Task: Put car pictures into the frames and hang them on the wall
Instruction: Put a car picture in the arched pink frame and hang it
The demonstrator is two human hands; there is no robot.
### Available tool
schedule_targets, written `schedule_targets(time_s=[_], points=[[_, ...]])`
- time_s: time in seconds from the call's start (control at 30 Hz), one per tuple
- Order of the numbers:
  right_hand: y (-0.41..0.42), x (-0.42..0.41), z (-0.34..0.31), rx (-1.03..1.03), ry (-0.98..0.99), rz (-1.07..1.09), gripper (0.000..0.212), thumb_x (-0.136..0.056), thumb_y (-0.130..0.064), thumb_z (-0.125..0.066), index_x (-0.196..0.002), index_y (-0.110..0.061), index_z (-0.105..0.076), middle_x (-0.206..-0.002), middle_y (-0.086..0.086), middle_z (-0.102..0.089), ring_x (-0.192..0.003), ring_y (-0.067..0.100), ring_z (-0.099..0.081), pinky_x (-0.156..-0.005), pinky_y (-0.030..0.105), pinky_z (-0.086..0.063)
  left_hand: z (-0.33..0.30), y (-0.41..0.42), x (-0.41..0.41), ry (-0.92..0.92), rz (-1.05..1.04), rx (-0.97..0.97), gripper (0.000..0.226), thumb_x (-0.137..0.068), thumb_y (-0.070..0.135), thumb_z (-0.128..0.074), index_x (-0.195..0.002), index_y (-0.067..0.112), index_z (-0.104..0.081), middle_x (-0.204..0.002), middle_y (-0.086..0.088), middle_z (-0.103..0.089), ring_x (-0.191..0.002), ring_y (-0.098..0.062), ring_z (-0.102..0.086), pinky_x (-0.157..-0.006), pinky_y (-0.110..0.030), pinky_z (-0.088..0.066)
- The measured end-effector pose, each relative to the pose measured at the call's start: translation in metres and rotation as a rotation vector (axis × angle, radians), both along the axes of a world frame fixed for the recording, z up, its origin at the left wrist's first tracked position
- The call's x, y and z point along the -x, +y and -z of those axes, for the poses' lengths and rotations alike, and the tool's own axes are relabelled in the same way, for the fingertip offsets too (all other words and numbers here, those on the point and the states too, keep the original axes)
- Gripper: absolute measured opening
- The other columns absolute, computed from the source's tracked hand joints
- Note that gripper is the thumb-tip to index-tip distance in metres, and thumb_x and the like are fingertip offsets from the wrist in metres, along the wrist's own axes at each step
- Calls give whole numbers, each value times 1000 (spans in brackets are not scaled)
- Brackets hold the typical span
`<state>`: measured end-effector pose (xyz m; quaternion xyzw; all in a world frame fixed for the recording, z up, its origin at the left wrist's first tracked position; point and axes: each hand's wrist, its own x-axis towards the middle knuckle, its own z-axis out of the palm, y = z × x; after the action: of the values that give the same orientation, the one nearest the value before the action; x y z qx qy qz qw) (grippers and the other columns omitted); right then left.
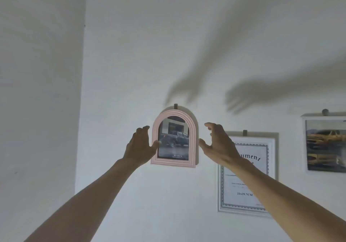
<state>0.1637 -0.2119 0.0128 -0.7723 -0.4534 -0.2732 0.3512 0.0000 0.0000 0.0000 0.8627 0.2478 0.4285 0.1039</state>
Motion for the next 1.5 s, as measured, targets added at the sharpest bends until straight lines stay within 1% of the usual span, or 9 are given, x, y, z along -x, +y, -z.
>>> schedule_targets(time_s=[0.3,0.47,0.67,0.83,0.97,1.17,1.33,1.43,1.5], points=[[75,-41,8,24,166,82,68,-89,-43,-62,-144,-22,-28,-138,5,-43,-117,24,-56,-98,46,-47,2,69,-58,-62,91,285,69,-89,38,-62,-146,14,-30,-140,-10,-48,-128,-28,-47,-106,-42,-40],[107,-61,16,-98,213,93,53,-84,-39,-69,-128,-21,-45,-125,-2,-52,-114,18,-54,-91,39,-47,11,96,-80,-82,200,418,62,-87,40,-66,-139,15,-42,-126,-9,-62,-117,-26,-57,-93,-32,-44],[123,-73,19,-227,168,98,20,-85,-18,-67,-97,-20,-52,-90,-1,-60,-85,20,-60,-67,32,-46,12,111,-90,-169,287,496,43,-88,26,-68,-127,10,-59,-110,-5,-66,-102,-26,-63,-92,-38,-52],[114,-67,15,-287,174,31,20,-85,-11,-68,-97,-21,-54,-86,-2,-63,-85,18,-62,-77,39,-52,10,121,-86,-239,418,575,27,-82,25,-76,-106,15,-72,-91,2,-72,-88,-23,-68,-89,-44,-56],[105,-56,16,-301,195,-36,30,-85,-10,-70,-107,-21,-53,-89,-3,-67,-91,15,-64,-84,43,-54,11,117,-76,-306,530,660,21,-81,22,-79,-98,14,-71,-94,-1,-73,-93,-24,-68,-85,-38,-57],[80,-37,46,-286,287,-64,29,-87,-11,-71,-111,-13,-55,-95,1,-68,-95,16,-65,-86,36,-54,35,97,-62,-296,584,816,23,-80,21,-81,-98,13,-70,-96,-4,-75,-99,-23,-67,-88,-39,-56],[54,-27,98,-209,402,-12,29,-88,-16,-71,-111,-16,-54,-101,1,-68,-95,9,-63,-76,13,-48,81,71,-49,-222,589,874,23,-78,22,-82,-95,11,-71,-92,-3,-76,-95,-20,-68,-84,-37,-56],[38,-26,135,-92,470,100,40,-87,-25,-72,-121,-17,-52,-113,2,-64,-102,16,-62,-95,34,-51,114,53,-41,-153,553,867,24,-77,20,-83,-94,11,-70,-92,-6,-74,-92,-22,-68,-86,-42,-56],[27,-21,157,-5,442,221,51,-86,-32,-71,-130,-18,-48,-124,3,-56,-111,21,-59,-98,44,-49,137,39,-36,-95,524,839,21,-78,17,-81,-94,13,-69,-93,-8,-72,-92,-25,-68,-84,-43,-57]])
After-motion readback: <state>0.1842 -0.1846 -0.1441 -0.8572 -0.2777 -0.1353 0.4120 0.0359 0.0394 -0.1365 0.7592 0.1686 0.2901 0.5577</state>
